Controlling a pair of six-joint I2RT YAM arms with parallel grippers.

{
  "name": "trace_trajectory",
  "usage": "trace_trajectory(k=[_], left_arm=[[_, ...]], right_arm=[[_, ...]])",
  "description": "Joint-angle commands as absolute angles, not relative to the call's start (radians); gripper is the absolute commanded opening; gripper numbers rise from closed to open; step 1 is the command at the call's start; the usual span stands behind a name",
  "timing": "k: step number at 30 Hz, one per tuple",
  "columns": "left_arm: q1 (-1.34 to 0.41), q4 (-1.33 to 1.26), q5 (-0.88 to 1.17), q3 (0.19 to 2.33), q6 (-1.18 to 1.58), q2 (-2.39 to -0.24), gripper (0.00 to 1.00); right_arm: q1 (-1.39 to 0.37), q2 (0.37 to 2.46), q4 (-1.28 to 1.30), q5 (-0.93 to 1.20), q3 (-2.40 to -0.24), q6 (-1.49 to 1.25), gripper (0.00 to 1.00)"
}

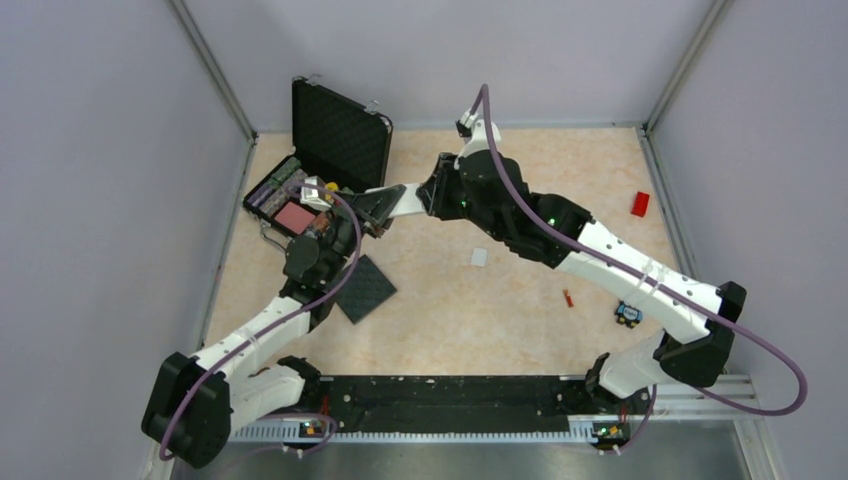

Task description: Load the batteries into the remote control

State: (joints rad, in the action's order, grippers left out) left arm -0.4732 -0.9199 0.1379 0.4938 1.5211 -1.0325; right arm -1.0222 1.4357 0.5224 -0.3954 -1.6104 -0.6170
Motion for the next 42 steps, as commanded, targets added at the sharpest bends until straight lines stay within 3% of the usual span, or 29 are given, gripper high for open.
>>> trace_trajectory(k=[1,20,21,24,26,31,34,42], left_arm=[[-0.475,-1.071,0.122,0.499,1.558,-1.017,0.00],[-0.474,-1.089,0.113,0.466,1.564,-1.018,0.00],[-0.475,-1.091,0.114,0.464,1.565,-1.019,0.00],[-0.475,-1.097,0.119,0.457,1.559,-1.013,0.00],[-0.475,-1.096,0.124,0.454,1.551,-1.006,0.00],[-0.475,-1.092,0.139,0.447,1.528,-0.986,0.00],[-0.475,-1.097,0.157,0.448,1.525,-0.979,0.00],[-0.475,-1.131,0.203,0.455,1.509,-0.980,0.00]], right_arm=[[-1.031,1.439,0.584,-0.425,-1.657,-0.631,0.27],[-1.031,1.400,0.629,-0.431,-1.711,-0.689,0.35],[-1.031,1.394,0.629,-0.428,-1.715,-0.693,0.40],[-1.030,1.382,0.651,-0.411,-1.733,-0.702,0.72],[-1.031,1.381,0.670,-0.397,-1.754,-0.705,0.84],[-1.018,1.370,0.696,-0.383,-1.755,-0.748,0.90],[-0.944,1.357,0.674,-0.266,-1.696,-0.819,0.91],[-0.817,1.259,0.378,-0.037,-1.453,-0.964,0.90]])
